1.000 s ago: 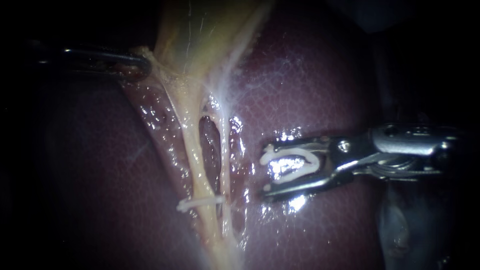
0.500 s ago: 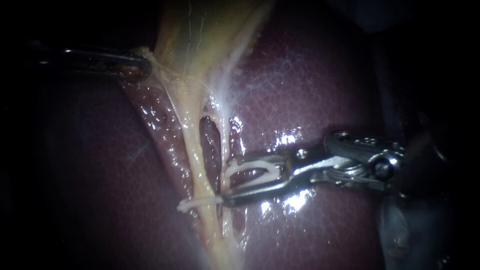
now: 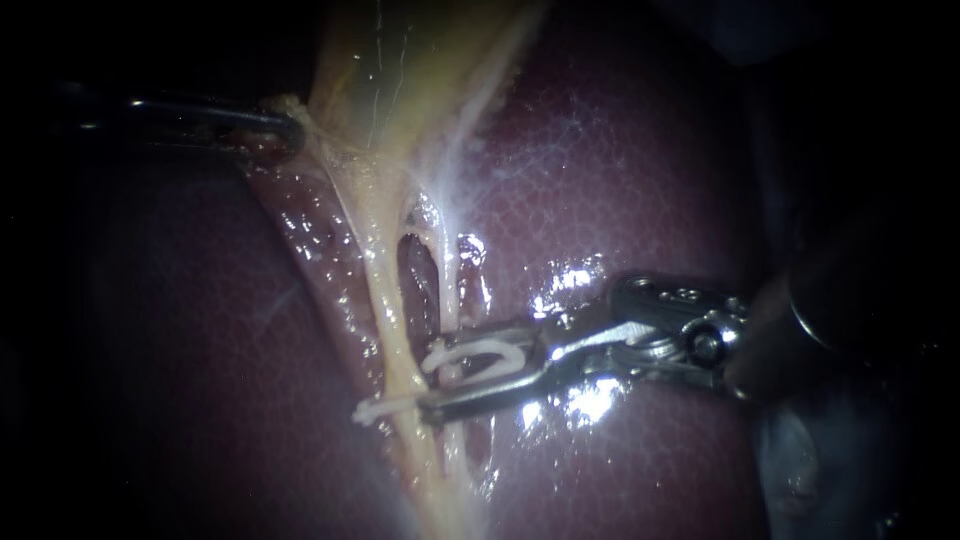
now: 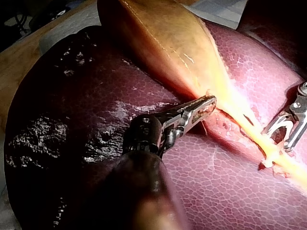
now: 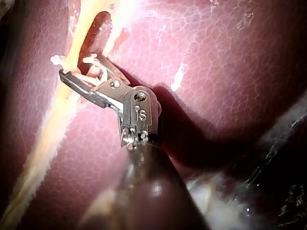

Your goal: Clipping second clip left tube

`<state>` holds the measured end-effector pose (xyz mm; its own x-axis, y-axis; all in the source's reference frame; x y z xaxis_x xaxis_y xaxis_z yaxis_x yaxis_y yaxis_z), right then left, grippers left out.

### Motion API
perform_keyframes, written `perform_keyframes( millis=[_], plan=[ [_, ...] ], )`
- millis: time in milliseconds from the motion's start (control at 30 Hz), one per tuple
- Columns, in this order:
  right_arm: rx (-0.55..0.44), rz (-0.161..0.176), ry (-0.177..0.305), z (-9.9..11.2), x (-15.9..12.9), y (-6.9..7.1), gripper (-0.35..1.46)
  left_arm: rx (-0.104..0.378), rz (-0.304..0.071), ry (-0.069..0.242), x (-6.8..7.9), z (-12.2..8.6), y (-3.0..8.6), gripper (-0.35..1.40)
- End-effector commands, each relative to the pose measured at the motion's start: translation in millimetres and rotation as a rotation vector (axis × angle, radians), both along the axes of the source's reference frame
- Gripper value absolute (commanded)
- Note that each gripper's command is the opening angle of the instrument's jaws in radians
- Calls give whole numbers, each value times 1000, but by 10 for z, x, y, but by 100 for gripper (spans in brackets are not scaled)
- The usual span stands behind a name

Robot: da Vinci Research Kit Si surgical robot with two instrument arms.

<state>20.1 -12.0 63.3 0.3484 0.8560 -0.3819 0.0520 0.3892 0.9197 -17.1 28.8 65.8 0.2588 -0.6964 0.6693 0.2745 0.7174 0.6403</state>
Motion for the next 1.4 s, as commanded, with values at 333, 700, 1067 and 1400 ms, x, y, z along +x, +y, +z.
perform_keyframes(
  millis=[333,700,1067,1400],
  plan=[
    [22,12,20,12,17,3,49,0,1,-1,-1,1,-1,-35],
    [117,-5,158,4,44,2,48,0,3,-2,-3,2,-1,-35],
    [161,14,229,-42,61,5,48,0,2,-2,-4,3,-1,-35],
    [180,19,248,-64,52,17,28,0,2,-2,-4,3,-1,-35]
  ],
)
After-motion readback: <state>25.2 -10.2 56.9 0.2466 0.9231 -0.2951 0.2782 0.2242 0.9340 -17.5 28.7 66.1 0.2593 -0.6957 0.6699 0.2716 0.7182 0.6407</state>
